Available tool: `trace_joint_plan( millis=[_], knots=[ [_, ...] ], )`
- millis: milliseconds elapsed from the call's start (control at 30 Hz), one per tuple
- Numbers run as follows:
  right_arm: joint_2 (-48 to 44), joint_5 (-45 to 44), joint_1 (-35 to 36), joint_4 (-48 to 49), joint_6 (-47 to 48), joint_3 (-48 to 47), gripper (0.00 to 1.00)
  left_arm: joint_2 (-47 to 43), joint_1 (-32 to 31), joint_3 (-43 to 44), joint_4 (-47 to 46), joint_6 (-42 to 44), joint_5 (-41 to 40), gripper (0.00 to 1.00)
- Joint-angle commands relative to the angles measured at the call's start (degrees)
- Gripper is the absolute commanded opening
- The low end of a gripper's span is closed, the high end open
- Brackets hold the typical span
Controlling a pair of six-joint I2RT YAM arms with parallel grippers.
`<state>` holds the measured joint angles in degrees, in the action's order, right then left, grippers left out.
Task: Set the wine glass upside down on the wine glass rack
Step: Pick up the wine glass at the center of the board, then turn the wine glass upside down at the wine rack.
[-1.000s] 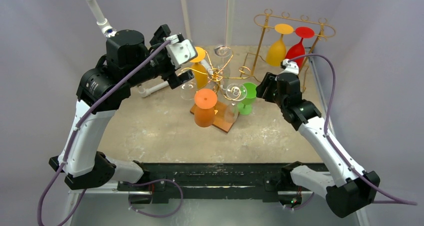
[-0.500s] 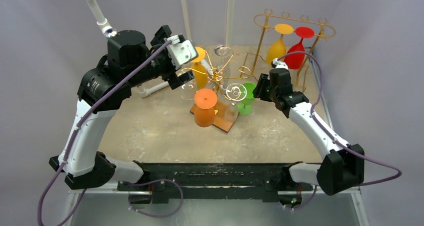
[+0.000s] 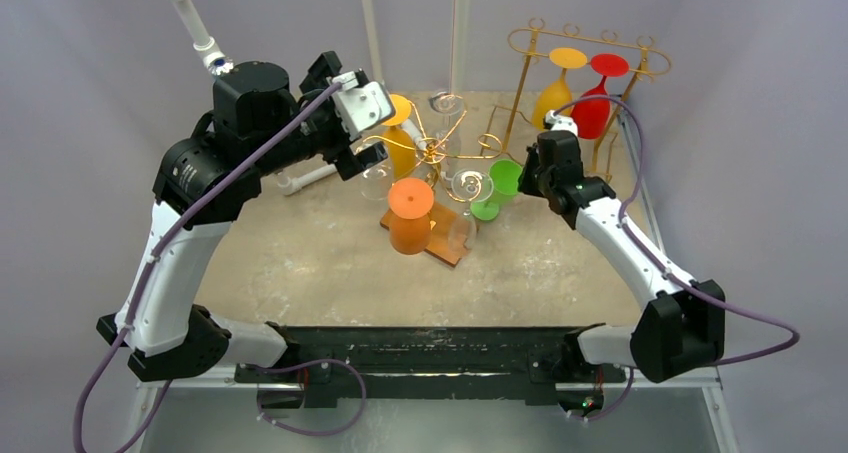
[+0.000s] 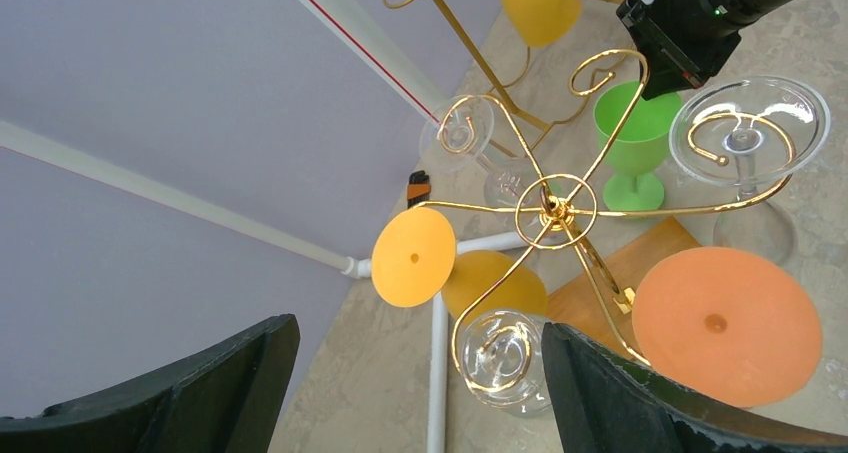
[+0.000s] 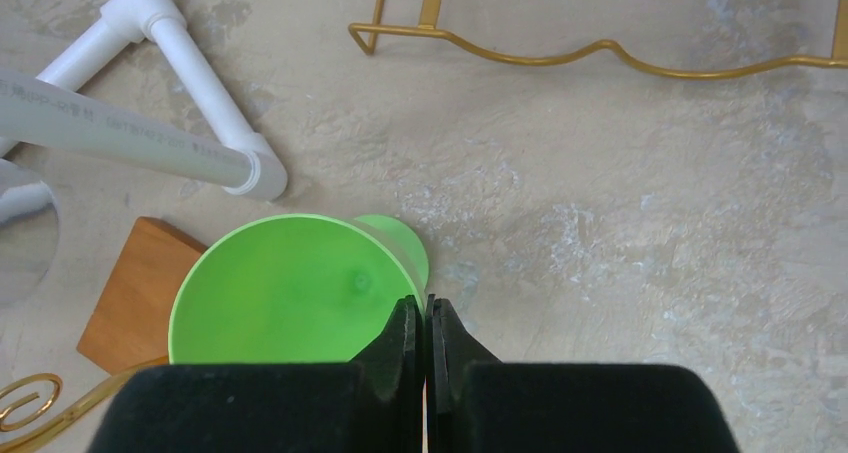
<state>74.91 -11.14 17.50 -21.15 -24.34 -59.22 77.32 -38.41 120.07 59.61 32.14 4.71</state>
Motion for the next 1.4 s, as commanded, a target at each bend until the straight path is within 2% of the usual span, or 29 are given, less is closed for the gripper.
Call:
trace_joint_plan(
  millis=[0,267,400,500,733,967,1167,1367],
  knots=[
    [-2.4,-3.6,0.0,-0.6,1.7,-4.5,0.00,-1.4,-0.2,-0.2,4.2,-5.5,-10.8,1.00],
    [-9.2,-9.4,0.0,-7.6,2.6,-9.8,0.00,-1.2,-0.2,-0.6,4.4,-6.9,-7.9,1.00],
    [-16.6,-12.1,0.0,-12.4,2.4,-14.6,0.00,-0.6,-0.2,-0.5,4.4,-8.6,-5.4,1.00],
    [-21.5,-10.7,-0.1,-15.5,2.0,-18.6,0.00,0.1,-0.2,-0.3,3.9,-10.1,-2.5,1.00],
    [-27.7,-1.2,-0.1,-18.3,2.1,-30.8,0.00,3.3,-0.2,3.5,1.9,-15.3,7.0,1.00],
    [-24.6,14.9,-0.1,-15.1,1.9,-40.7,0.00,5.4,-0.2,3.0,-4.5,-20.8,15.6,1.00],
    [-23.2,26.1,-0.1,-5.7,0.0,-37.7,0.00,6.6,-0.2,2.0,-9.9,-22.8,17.4,1.00],
    [-20.7,31.4,0.0,0.3,-2.4,-36.0,0.00,10.1,-0.2,5.5,-11.9,-26.2,18.3,1.00]
  ],
)
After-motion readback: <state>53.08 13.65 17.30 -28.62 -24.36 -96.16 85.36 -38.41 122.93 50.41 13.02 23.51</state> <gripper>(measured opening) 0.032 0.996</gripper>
